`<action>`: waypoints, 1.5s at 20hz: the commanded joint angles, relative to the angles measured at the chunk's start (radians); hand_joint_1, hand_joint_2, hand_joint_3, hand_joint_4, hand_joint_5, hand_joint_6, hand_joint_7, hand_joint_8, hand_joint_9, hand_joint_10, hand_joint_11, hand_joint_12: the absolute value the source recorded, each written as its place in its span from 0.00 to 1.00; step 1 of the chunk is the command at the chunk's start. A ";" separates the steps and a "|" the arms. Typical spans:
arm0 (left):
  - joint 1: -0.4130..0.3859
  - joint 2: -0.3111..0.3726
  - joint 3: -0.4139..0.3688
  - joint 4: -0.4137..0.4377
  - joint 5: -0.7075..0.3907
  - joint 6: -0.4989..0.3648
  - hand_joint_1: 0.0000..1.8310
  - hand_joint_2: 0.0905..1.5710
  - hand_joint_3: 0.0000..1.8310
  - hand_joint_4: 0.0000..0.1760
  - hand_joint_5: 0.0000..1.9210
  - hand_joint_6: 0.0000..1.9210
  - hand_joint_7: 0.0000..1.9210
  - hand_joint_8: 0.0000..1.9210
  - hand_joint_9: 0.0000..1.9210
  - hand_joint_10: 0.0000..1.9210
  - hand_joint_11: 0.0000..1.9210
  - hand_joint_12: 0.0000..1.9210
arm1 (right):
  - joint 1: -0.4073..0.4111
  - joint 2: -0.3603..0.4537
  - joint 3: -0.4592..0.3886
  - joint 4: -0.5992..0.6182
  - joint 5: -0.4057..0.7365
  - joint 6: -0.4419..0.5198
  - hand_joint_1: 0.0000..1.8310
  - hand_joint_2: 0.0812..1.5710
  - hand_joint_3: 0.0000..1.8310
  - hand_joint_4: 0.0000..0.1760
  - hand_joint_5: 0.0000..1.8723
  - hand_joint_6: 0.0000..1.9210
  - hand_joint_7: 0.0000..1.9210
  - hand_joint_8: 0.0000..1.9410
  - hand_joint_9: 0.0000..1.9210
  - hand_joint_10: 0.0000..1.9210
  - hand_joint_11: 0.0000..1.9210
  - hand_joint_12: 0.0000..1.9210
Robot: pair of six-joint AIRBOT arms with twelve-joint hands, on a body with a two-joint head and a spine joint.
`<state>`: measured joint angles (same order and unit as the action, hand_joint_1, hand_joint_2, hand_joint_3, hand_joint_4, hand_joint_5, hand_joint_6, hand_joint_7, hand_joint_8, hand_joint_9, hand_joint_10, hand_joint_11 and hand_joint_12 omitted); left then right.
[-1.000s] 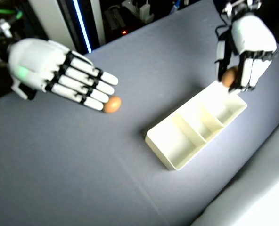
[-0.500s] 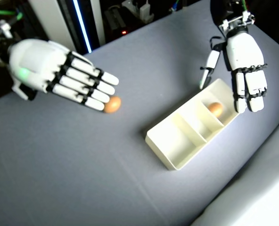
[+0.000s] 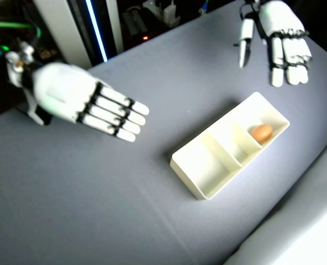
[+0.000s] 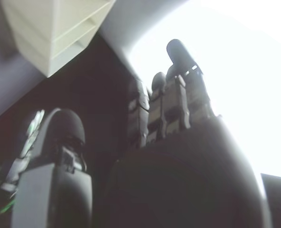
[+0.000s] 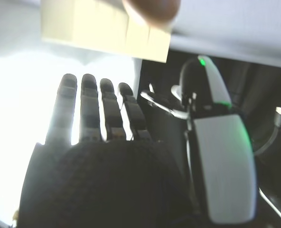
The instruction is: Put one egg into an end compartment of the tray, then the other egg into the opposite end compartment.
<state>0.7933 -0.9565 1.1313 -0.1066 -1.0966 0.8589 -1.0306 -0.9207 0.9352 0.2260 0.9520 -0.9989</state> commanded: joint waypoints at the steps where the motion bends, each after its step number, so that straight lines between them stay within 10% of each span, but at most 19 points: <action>1: 0.015 0.023 -0.016 -0.008 -0.227 -0.005 0.31 0.86 0.00 0.00 0.29 0.01 0.31 0.03 0.27 0.24 0.09 0.85 | 0.020 -0.009 0.015 -0.003 0.071 0.003 0.49 0.77 0.00 0.00 0.08 0.03 0.08 0.01 0.00 0.28 0.00 0.76; 7: 0.160 0.080 -0.091 -0.041 -0.390 -0.005 0.30 0.88 0.00 0.00 0.32 0.00 0.44 0.00 0.47 0.11 0.28 0.66 | 0.060 -0.079 0.087 0.024 -0.035 0.003 0.56 0.75 0.00 0.00 0.17 0.05 0.22 0.04 0.03 0.52 0.00 0.91; 8: 0.173 0.084 -0.097 -0.046 -0.403 -0.005 0.31 0.89 0.00 0.00 0.32 0.00 0.44 0.00 0.46 0.07 0.25 0.66 | 0.068 -0.089 0.100 0.029 -0.053 0.003 0.63 0.80 0.00 0.00 0.28 0.62 0.40 0.55 0.20 0.63 0.04 0.96; 12: 0.227 0.095 -0.107 -0.093 -0.434 -0.005 0.33 0.90 0.00 0.00 0.29 0.00 0.43 0.00 0.47 0.03 0.23 0.72 | 0.104 -0.100 0.131 0.006 -0.038 0.068 0.65 0.82 0.01 0.00 0.32 0.68 0.38 0.88 0.43 0.96 0.44 1.00; 22: 0.341 0.097 -0.136 -0.162 -0.512 -0.021 0.36 0.89 0.00 0.00 0.29 0.00 0.42 0.01 0.44 0.01 0.18 0.68 | 0.326 -0.075 0.177 -0.084 0.041 0.097 0.63 0.84 0.00 0.00 0.30 0.74 0.35 0.90 0.32 0.98 0.33 1.00; 27: 0.364 0.089 -0.137 -0.184 -0.518 -0.029 0.34 0.89 0.00 0.00 0.29 0.00 0.41 0.00 0.43 0.00 0.15 0.70 | 0.491 -0.147 0.297 -0.084 -0.110 0.080 0.71 0.83 0.00 0.00 0.30 0.80 0.31 0.81 0.31 0.92 0.27 1.00; 30: 0.374 0.088 -0.136 -0.190 -0.526 -0.035 0.25 0.90 0.00 0.00 0.29 0.00 0.39 0.00 0.40 0.00 0.11 0.70 | 0.579 -0.227 0.403 -0.077 -0.254 0.079 0.62 0.86 0.00 0.00 0.31 0.72 0.31 0.97 0.35 1.00 0.44 1.00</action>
<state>1.1717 -0.8688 0.9951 -0.2920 -1.4918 0.8284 -0.4576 -1.1584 1.3445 0.1448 0.6113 -0.9199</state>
